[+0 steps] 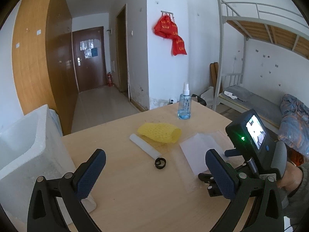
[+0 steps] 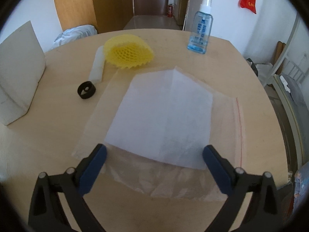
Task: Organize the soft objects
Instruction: 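Move the right gripper to the clear zip bag and close on its edge, then lift the zip bag with the right gripper while moving the left gripper toward the yellow mesh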
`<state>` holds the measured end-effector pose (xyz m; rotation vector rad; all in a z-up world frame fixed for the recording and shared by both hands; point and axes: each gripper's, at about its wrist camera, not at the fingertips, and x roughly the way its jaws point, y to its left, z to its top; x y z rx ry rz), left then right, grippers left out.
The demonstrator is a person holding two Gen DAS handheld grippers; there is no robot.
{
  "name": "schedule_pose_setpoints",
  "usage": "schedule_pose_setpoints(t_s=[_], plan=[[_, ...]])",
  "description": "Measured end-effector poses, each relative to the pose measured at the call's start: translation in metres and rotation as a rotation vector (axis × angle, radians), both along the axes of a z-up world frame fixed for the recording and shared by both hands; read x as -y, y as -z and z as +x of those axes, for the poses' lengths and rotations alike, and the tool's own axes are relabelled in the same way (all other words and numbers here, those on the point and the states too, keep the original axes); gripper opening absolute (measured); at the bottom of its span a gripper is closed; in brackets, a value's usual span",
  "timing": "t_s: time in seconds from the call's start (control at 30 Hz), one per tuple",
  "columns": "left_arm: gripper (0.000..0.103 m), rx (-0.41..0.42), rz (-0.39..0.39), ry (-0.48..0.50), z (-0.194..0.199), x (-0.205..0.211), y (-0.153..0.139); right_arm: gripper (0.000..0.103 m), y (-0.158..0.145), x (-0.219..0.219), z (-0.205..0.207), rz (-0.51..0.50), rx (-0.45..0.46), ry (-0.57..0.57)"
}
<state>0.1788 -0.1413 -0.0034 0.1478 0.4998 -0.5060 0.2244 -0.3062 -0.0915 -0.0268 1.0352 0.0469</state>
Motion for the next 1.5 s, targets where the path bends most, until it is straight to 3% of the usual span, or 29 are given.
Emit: schedule_pose_setpoints(t_s=[0.03,0.13,0.2,0.3,0.6,1.0,1.27,1.5], plan=[[0.103,0.003,0.0,0.002,0.0,0.0,0.0,0.087,-0.002,0.001,0.001,-0.001,-0.001,0.004],[0.103,0.013,0.008,0.0,-0.001,0.0,-0.001,0.058,-0.008,0.001,-0.003,-0.009,-0.004,0.008],[0.103,0.016,0.006,-0.001,-0.001,0.0,-0.001,0.028,-0.011,-0.001,-0.005,-0.025,-0.003,0.008],[0.103,0.027,0.008,-0.006,-0.001,-0.002,-0.003,0.012,-0.014,0.0,-0.006,-0.035,-0.002,0.016],[0.103,0.04,0.0,-0.014,-0.004,-0.002,-0.006,0.008,-0.044,0.008,-0.031,0.031,0.078,0.021],[0.103,0.035,-0.023,0.033,0.002,0.021,-0.012,0.008,-0.056,0.018,-0.05,0.06,0.117,0.057],[0.103,0.005,-0.033,0.1,0.028,0.057,-0.006,0.008,-0.053,0.025,-0.055,0.076,0.118,0.07],[0.103,-0.047,-0.011,0.08,0.059,0.072,0.004,0.008,-0.052,0.032,-0.056,0.087,0.116,0.085]])
